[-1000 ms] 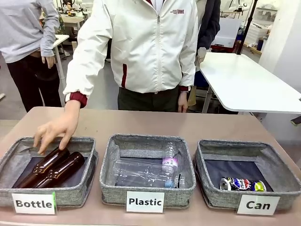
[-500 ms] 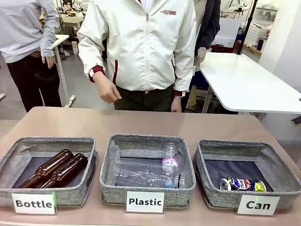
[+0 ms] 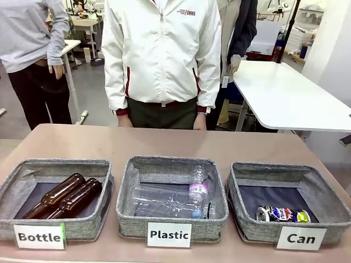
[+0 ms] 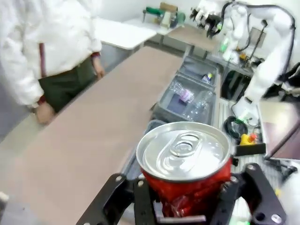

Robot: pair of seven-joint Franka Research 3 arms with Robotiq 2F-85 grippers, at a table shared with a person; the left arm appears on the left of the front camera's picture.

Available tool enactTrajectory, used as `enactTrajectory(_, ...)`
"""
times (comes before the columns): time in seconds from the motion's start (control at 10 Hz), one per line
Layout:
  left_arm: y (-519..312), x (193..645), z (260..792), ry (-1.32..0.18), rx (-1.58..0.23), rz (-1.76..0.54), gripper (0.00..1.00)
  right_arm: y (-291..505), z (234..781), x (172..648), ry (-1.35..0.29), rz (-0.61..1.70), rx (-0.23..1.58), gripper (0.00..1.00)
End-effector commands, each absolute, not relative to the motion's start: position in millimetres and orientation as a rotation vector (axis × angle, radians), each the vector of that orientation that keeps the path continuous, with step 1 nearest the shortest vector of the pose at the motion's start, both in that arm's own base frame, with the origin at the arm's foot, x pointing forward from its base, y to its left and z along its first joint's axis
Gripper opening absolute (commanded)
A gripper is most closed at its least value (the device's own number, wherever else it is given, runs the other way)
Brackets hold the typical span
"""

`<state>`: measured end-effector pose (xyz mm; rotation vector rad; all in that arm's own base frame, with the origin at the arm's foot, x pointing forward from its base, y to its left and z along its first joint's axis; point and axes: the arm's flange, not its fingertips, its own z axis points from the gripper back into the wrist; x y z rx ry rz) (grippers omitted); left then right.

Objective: Sort the can waste into the basket.
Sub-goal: Pick up the can waste from the table and place it in the right Fabric basket.

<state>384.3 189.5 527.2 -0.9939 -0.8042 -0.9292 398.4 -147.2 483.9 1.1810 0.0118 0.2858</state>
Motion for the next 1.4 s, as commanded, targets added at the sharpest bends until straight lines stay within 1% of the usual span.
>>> enactTrajectory(0.0, 66.3, 420.4, 532.3, -0.705, -0.956, -0.941, 0.0, -149.1, 484.4, 397.4, 0.004, 0.305, 1.167, 1.0)
enactTrajectory(0.1, 1.1, 442.5, 537.6, -0.654, -0.937, -0.988, 0.0, -149.1, 484.4, 397.4, 0.004, 0.305, 1.167, 1.0)
enactTrajectory(0.2, -73.4, 465.7, 541.2, -0.596, -0.968, -1.066, 0.0, -149.1, 484.4, 397.4, 0.004, 0.305, 1.167, 1.0)
enactTrajectory(0.3, -140.8, 478.4, 540.7, -0.558, -0.983, -1.116, 0.0, -149.1, 484.4, 397.4, 0.004, 0.305, 1.167, 1.0)
enactTrajectory(0.5, -280.8, 492.1, 523.1, -0.542, -0.948, -1.182, 0.0, -149.1, 484.4, 397.4, 0.004, 0.305, 1.167, 1.0)
enactTrajectory(0.6, -348.2, 493.8, 505.8, -0.525, -0.965, -1.236, 0.0, -149.1, 484.4, 397.4, 0.004, 0.305, 1.167, 1.0)
enactTrajectory(0.7, -397.3, 487.3, 491.5, -0.533, -0.951, -1.259, 0.0, -149.1, 484.4, 397.4, 0.004, 0.305, 1.167, 1.0)
enactTrajectory(0.8, -438.2, 480.5, 475.1, -0.487, -0.958, -1.266, 0.0, -147.1, 484.0, 398.4, 0.012, 0.286, 1.181, 1.0)
enactTrajectory(0.9, -470.4, 474.3, 462.7, -0.49, -1.009, -1.272, 0.0, -170.7, 484.4, 374.1, -0.024, 0.268, 1.211, 1.0)
enactTrajectory(1.0, -496.8, 471.1, 449.9, -0.473, -1.043, -1.279, 0.0, -192.2, 483.6, 347.4, -0.056, 0.235, 1.203, 1.0)
enactTrajectory(1.1, -517.3, 467.3, 437.3, -0.519, -1.029, -1.325, 0.0, -208.6, 481.3, 316.0, -0.076, 0.191, 1.166, 1.0)
enactTrajectory(1.2, -529.7, 463.0, 431.4, -0.574, -1.017, -1.386, 0.0, -219.4, 478.0, 293.3, -0.088, 0.196, 1.134, 1.0)
enactTrajectory(1.3, -539.2, 457.9, 427.2, -0.6, -1.005, -1.465, 0.0, -224.7, 472.7, 279.2, -0.073, 0.191, 1.065, 1.0)
